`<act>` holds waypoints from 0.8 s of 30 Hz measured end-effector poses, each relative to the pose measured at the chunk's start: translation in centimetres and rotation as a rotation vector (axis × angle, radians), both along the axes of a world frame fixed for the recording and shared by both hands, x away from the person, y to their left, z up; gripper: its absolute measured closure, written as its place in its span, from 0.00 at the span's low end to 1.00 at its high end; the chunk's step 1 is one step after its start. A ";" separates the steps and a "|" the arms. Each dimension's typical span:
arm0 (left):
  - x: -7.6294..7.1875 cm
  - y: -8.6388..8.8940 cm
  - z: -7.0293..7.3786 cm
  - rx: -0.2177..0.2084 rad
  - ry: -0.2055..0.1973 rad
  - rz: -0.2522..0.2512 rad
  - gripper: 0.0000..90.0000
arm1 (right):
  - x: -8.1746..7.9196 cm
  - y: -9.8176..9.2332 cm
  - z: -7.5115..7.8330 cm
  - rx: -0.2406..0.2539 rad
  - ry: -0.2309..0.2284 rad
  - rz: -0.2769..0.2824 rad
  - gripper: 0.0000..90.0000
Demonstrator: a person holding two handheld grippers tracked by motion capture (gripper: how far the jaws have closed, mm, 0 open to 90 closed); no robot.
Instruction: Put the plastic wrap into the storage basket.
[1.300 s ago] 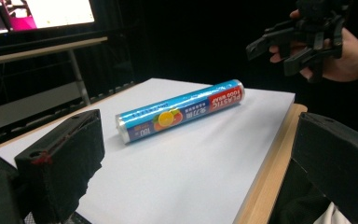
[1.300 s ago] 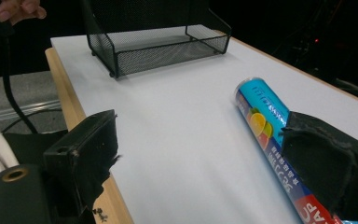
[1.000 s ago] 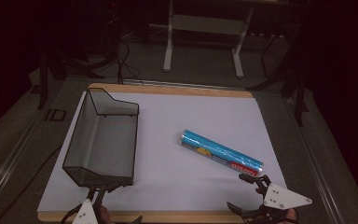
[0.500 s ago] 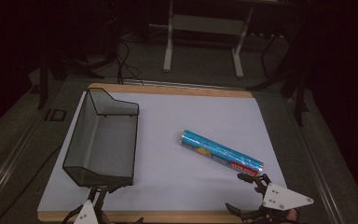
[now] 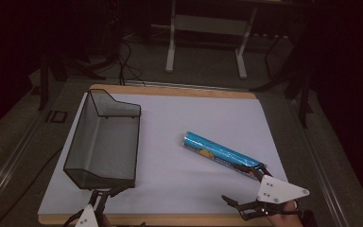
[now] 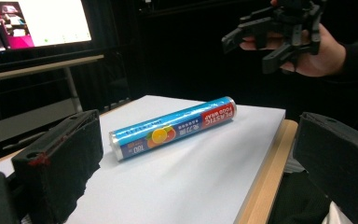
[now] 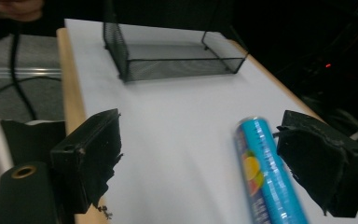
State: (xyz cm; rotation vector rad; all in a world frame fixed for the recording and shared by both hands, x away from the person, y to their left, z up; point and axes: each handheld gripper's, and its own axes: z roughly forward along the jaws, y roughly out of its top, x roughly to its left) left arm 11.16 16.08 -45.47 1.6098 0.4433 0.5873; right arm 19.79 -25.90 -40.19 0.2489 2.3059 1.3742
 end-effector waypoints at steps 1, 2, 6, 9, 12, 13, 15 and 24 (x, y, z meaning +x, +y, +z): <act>0.0 0.0 0.0 0.001 -0.002 0.001 0.03 | 0.3 0.1 0.1 -0.005 0.006 0.013 0.15; 0.0 0.0 0.0 0.001 0.000 0.001 0.03 | 0.5 0.2 0.0 -0.008 0.002 0.009 0.15; 0.0 0.0 0.0 -0.001 -0.001 0.002 0.03 | 1.5 0.4 -0.1 -0.012 0.003 -0.006 0.14; 0.0 0.0 0.0 0.007 0.001 0.002 0.03 | 2.5 0.4 -0.1 -0.014 0.004 -0.032 0.12; 0.0 0.0 0.0 0.007 0.002 -0.001 0.03 | 3.6 0.4 -0.3 -0.024 -0.008 -0.040 0.12; 0.0 0.0 0.0 0.007 0.002 0.000 0.03 | 3.9 0.4 -0.3 -0.029 -0.014 -0.041 0.12; 0.0 0.0 0.0 0.007 0.003 -0.001 0.03 | 4.6 0.5 -0.3 -0.047 -0.002 -0.053 0.12; 0.0 0.1 0.0 0.010 0.006 -0.003 0.03 | 7.3 1.0 -0.6 -0.066 0.072 -0.115 0.10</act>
